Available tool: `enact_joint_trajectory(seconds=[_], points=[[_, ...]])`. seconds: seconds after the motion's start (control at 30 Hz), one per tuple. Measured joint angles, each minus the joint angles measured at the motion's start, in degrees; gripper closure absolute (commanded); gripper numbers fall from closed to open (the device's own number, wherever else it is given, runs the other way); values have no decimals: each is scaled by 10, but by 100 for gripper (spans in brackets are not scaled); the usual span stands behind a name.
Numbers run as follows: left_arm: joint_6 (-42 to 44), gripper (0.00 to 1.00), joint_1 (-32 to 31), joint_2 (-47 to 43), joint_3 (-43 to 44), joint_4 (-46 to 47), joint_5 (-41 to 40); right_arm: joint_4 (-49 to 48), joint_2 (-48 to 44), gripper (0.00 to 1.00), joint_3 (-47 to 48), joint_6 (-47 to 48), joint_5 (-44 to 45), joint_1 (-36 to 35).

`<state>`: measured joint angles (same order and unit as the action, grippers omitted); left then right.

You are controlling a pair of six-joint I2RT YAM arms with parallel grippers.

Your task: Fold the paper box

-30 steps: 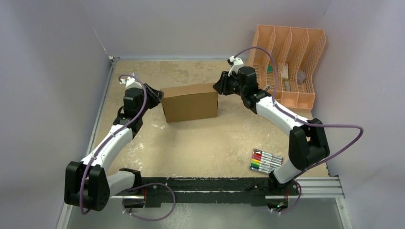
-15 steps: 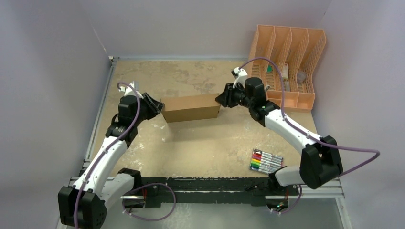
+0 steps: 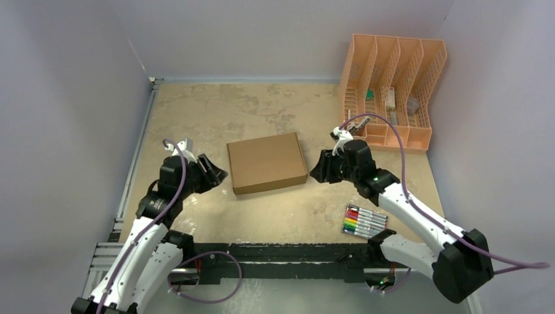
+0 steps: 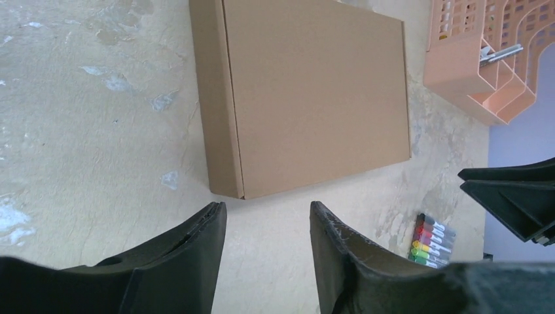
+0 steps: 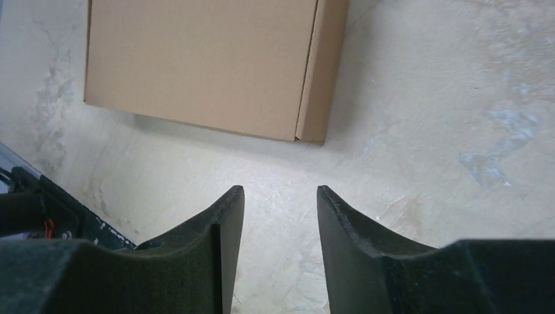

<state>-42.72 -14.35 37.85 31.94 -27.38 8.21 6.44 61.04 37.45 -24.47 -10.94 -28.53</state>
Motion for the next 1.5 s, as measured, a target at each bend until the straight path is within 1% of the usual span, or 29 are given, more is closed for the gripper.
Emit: enact_joint_trajectory(seconds=[0.07,0.17,0.2,0.3,0.37,0.43,0.47,0.5,0.53,0.67,0.8,0.93,1.07,1.23,1.37,1.5], points=[[-2,45,-9,-28,5,-22,-13,20,-26,44,3,-2,22,0],[2,37,-17,-54,28,-58,-42,47,-50,33,16,-5,50,0],[4,34,-18,-62,40,-70,-57,60,-55,31,25,-6,61,0],[20,23,-20,-76,82,-95,-95,94,-66,21,49,-6,91,0],[33,20,-23,-85,115,-103,-121,117,-79,17,65,-3,118,0],[40,17,-24,-90,141,-109,-146,141,-96,11,80,5,148,0],[44,12,-25,-93,151,-113,-161,150,-105,7,87,9,160,0],[47,4,-25,-99,158,-113,-175,160,-116,3,95,16,176,0],[50,2,-26,-107,161,-113,-187,170,-129,1,103,23,191,0],[61,2,-26,-172,161,-112,-243,194,-186,1,125,54,243,0],[65,2,-26,-238,161,-105,-313,206,-267,1,127,93,309,0],[63,2,-26,-267,143,-101,-384,202,-356,1,109,128,378,0],[57,2,-26,-271,114,-115,-437,194,-432,1,70,150,431,0],[45,1,-26,-271,96,-136,-478,211,-459,1,32,149,461,0],[33,2,-26,-271,96,-145,-505,214,-462,1,30,147,467,0],[28,1,-26,-272,96,-146,-513,215,-462,1,30,144,466,0]])
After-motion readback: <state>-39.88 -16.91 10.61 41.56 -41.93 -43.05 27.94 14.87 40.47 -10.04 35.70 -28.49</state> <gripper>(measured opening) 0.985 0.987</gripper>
